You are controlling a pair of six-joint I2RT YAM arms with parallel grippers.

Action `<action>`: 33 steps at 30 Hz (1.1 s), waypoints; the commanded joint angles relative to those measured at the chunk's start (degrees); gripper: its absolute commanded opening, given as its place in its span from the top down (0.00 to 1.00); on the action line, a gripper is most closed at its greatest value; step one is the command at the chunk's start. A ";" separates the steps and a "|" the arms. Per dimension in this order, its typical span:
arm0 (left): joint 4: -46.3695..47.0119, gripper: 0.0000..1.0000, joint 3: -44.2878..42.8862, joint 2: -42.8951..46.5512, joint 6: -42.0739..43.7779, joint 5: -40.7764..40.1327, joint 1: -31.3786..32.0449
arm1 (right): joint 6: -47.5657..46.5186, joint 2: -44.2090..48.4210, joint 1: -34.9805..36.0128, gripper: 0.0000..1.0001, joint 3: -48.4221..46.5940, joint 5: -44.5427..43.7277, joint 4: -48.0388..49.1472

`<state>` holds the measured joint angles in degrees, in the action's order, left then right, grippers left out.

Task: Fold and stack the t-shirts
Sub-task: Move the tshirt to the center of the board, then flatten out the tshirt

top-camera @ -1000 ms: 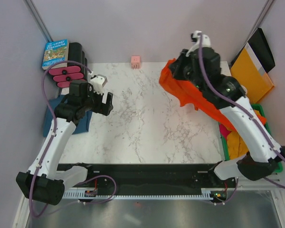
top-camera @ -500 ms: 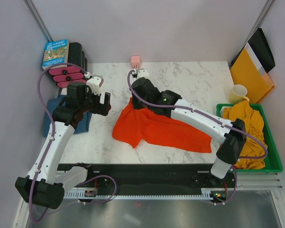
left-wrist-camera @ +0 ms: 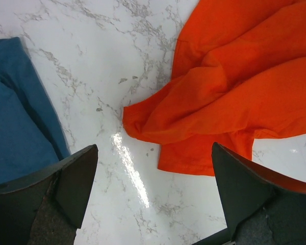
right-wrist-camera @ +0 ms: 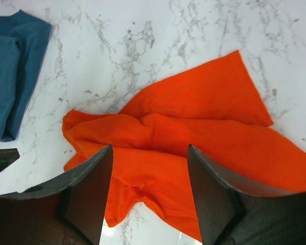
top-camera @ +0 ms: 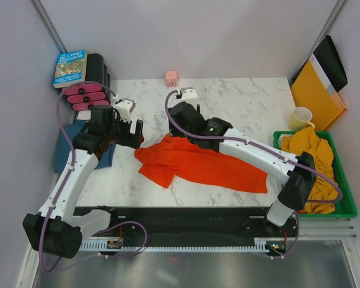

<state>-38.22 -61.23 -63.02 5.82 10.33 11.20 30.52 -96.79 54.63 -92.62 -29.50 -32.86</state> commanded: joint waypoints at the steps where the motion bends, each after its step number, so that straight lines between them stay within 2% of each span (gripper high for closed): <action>1: 3.31 0.01 1.64 -4.99 -0.38 3.47 -0.30 | 1.02 8.44 0.30 0.33 6.37 -7.15 -1.50; 7: 2.11 0.02 0.85 -14.48 4.28 0.92 -0.30 | 6.12 15.75 0.39 0.33 15.61 -9.09 -3.78; 11: 0.34 0.04 4.45 -12.39 10.68 8.02 -0.04 | 7.97 18.92 0.30 0.34 19.22 -10.40 -5.19; 14: -1.85 0.08 6.21 -11.68 13.06 9.53 0.66 | 9.03 19.80 0.39 0.33 20.55 -11.02 -6.16; 17: -4.66 0.19 5.77 -15.27 13.07 10.06 0.66 | 10.52 19.98 0.39 0.33 21.51 -11.55 -6.25; 20: -5.64 0.25 5.60 -19.39 12.02 10.15 0.66 | 11.92 19.28 0.48 0.34 22.04 -11.11 -6.16; 24: -5.82 0.27 5.60 -23.28 10.79 10.33 0.66 | 13.33 19.45 0.65 0.34 23.09 -10.84 -6.25; 26: -6.17 0.31 5.34 -25.47 10.61 9.80 0.75 | 13.86 19.97 0.74 0.34 23.53 -11.28 -6.34; 33: -8.18 0.36 4.37 -28.02 11.14 9.18 0.75 | 15.26 21.30 0.83 0.34 25.64 -12.43 -7.04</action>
<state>-44.18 -55.31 -90.06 15.64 18.57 11.77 43.72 -77.67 55.02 -67.94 -39.59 -38.76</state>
